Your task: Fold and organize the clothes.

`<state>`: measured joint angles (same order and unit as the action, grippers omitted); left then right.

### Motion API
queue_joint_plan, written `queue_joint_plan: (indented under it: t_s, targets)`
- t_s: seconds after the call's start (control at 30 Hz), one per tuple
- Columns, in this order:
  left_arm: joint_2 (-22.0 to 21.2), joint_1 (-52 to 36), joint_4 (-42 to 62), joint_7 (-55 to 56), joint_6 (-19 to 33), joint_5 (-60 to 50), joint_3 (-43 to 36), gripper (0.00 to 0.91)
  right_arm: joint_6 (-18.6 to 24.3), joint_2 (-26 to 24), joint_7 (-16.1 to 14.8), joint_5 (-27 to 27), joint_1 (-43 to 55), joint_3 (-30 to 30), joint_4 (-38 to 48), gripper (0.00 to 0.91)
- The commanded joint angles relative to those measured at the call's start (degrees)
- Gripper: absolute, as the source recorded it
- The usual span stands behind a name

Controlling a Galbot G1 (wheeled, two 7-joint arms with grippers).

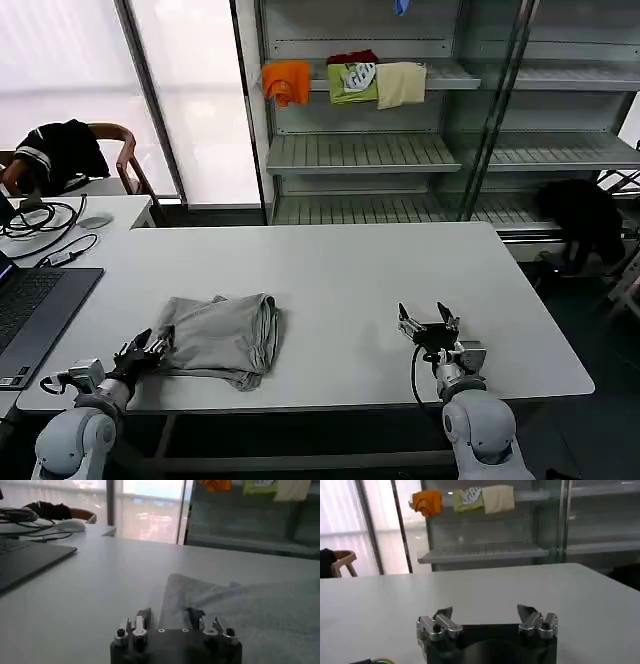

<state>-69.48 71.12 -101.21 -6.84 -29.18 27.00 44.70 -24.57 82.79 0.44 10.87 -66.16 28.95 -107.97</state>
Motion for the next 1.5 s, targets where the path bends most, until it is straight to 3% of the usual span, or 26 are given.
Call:
queue_joint_plan:
  t_s: [0.03, 0.27, 0.37, 0.43, 0.63, 0.77, 0.97, 1.1, 1.2, 1.3, 1.33, 1.43, 1.5]
  targets:
    - [-0.28, 0.27, -0.56, 0.07, -3.85, 7.41, 0.18, 0.02, -0.15, 0.15, 0.59, 0.25, 0.16, 0.16, 0.04, 0.907]
    - [-0.94, -0.12, -0.8, 0.22, -3.11, 9.26, 0.12, 0.02, -0.17, 0.15, 0.93, 0.56, 0.03, 0.57, -0.2, 0.907]
    - [-0.96, -0.42, -2.95, 1.39, -0.35, 7.28, 1.4, 0.02, -0.16, -0.09, 1.01, 0.71, 0.0, 0.8, -0.22, 0.907]
    - [-0.1, -0.47, -5.23, 0.5, 4.48, 0.16, 3.21, 0.02, -0.12, -0.25, 1.07, 0.83, -0.04, 0.82, -0.13, 0.907]
    - [6.54, -3.28, -6.62, -3.06, 8.87, -19.89, 11.0, 0.01, 0.12, -0.08, 1.15, 0.86, -0.14, 0.69, 0.08, 0.907]
    - [14.16, -5.75, -3.96, -5.83, 11.11, -29.87, 13.99, 0.0, 0.41, 0.0, 1.14, 0.86, -0.1, 0.53, 0.29, 0.907]
    - [21.48, -8.27, -3.66, -8.79, 11.04, -34.62, 15.23, 0.01, 0.74, -0.26, 1.17, 1.17, -0.24, 0.79, 0.5, 0.907]
    - [23.83, -8.94, -5.12, -9.86, 11.39, -38.95, 14.7, 0.02, 1.3, -0.44, 1.15, 1.47, -0.72, 1.1, 0.72, 0.907]
    - [21.63, -6.61, -8.5, -10.52, 11.42, -41.54, 12.75, 0.02, 2.13, -0.48, 1.15, 1.65, -1.23, 1.45, 0.93, 0.907]
    - [16.7, -2.98, -11.91, -10.21, 13.34, -48.97, 5.55, 0.03, 2.72, -1.01, 1.13, 2.12, -2.06, 2.09, 1.06, 0.907]
    - [11.59, -0.99, -11.89, -9.81, 14.32, -53.37, -0.02, 0.03, 2.9, -1.27, 1.11, 2.27, -2.32, 2.33, 1.13, 0.907]
    - [2.15, 1.03, -6.05, -7.66, 19.56, -60.51, -10.73, 0.03, 3.52, -2.37, 1.18, 3.12, -3.26, 3.27, 1.19, 0.907]
    - [-3.82, 0.89, -0.74, -5.44, 22.77, -65.07, -14.18, 0.03, 4.02, -3.3, 1.14, 3.86, -3.97, 4.22, 1.11, 0.907]
